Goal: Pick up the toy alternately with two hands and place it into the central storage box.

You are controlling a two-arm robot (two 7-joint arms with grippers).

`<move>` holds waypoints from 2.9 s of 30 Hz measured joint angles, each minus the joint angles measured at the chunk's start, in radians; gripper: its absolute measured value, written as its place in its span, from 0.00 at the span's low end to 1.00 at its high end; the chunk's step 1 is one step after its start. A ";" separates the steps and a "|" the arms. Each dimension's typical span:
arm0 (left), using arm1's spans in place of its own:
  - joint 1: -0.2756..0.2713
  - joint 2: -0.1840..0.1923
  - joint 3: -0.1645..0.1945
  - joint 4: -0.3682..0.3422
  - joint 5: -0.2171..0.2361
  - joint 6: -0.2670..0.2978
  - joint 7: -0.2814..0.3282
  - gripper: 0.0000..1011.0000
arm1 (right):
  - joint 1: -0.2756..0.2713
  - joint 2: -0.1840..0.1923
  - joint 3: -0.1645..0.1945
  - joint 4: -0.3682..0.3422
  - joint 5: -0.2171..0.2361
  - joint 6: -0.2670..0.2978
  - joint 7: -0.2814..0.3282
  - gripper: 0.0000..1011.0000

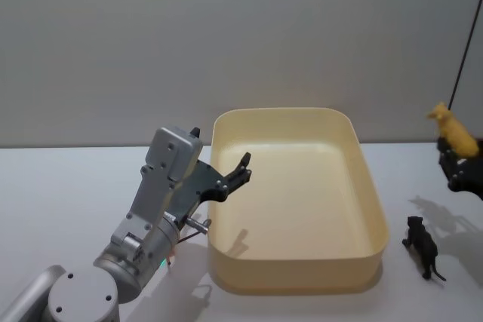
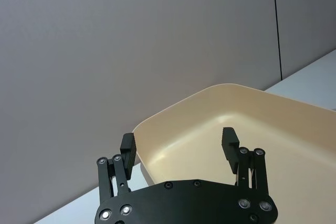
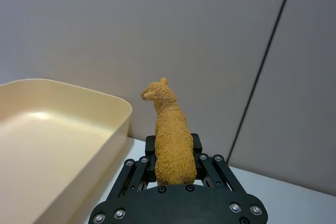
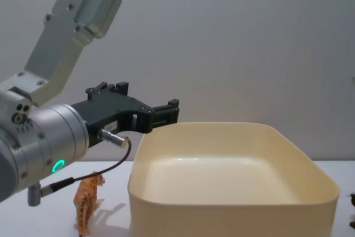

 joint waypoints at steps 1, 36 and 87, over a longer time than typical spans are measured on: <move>0.000 0.000 0.000 0.000 0.000 0.000 0.000 0.99 | 0.000 0.000 0.000 0.000 0.000 0.000 0.000 0.33; 0.000 0.000 0.000 0.000 0.000 0.000 0.000 0.99 | 0.337 -0.183 -0.142 0.334 0.025 0.093 0.462 0.53; 0.000 0.000 0.000 0.000 0.000 0.000 0.000 0.99 | -0.048 0.076 0.032 -0.065 0.202 0.133 0.345 0.99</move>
